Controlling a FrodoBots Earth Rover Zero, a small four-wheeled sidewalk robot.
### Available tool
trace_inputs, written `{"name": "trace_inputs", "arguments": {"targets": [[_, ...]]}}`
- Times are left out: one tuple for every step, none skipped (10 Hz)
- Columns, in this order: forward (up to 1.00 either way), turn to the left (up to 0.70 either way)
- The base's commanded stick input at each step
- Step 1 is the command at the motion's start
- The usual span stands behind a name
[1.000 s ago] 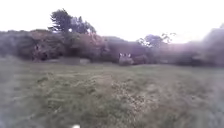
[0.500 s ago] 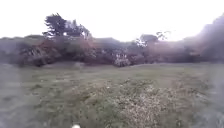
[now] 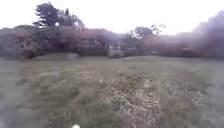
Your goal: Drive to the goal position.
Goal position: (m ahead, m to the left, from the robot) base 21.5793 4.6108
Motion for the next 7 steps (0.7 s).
{"name": "trace_inputs", "arguments": {"targets": [[0.45,0.0],[0.45,0.0],[0.45,0.0],[0.45,0.0],[0.45,0.0],[0.45,0.0],[0.45,0.03]]}}
